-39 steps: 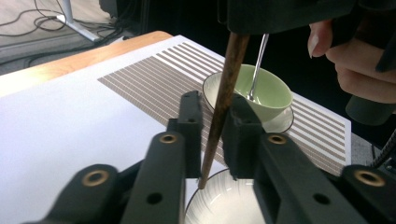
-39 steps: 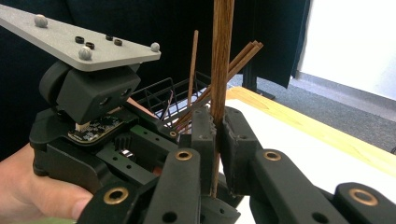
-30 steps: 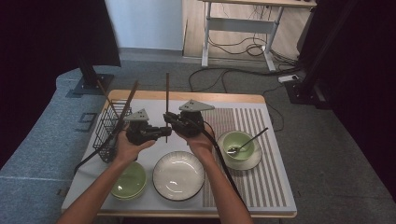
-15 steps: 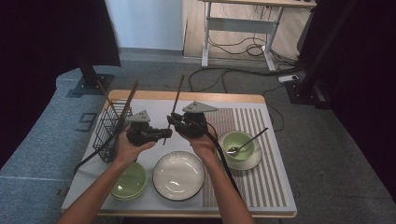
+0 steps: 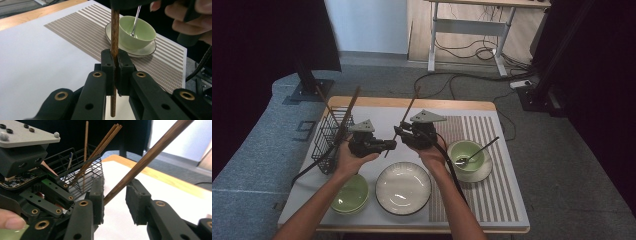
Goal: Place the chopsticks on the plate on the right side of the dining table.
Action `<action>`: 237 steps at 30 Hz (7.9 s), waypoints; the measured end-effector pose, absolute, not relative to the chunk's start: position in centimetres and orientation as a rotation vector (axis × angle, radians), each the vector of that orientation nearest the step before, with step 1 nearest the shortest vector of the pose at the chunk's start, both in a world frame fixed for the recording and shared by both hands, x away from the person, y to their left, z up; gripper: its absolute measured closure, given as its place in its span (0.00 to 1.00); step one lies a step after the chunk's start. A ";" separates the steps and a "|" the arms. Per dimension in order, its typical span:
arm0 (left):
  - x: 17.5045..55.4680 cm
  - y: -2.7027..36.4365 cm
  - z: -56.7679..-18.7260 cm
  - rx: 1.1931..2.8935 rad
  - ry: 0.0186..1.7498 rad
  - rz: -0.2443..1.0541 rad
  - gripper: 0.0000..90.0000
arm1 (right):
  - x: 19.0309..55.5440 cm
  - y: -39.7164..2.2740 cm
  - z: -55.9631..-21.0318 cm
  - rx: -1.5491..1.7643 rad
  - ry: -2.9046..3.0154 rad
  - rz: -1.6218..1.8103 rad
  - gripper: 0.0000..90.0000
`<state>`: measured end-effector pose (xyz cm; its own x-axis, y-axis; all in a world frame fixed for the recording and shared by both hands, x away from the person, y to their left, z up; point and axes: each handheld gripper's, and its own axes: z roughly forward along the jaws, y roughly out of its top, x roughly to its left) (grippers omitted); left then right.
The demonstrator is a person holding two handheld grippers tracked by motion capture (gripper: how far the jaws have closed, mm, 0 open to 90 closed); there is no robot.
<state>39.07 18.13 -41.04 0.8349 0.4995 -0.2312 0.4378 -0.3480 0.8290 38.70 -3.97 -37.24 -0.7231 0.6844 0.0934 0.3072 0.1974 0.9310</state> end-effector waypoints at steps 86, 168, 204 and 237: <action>38.8 17.9 -41.7 2.120 0.639 0.008 0.95 | 39.3 -6.4 -36.2 0.878 2.069 1.450 0.58; 39.0 19.1 -42.2 2.196 0.604 -0.110 0.86 | 37.2 -10.3 -41.4 0.180 2.483 0.670 0.83; 37.6 19.6 -41.4 2.039 0.718 0.171 0.50 | 36.7 -13.9 -42.9 0.692 2.507 1.095 0.94; 34.7 21.4 -40.5 1.967 0.662 0.206 0.48 | 35.4 -15.3 -44.0 0.808 2.495 1.143 0.94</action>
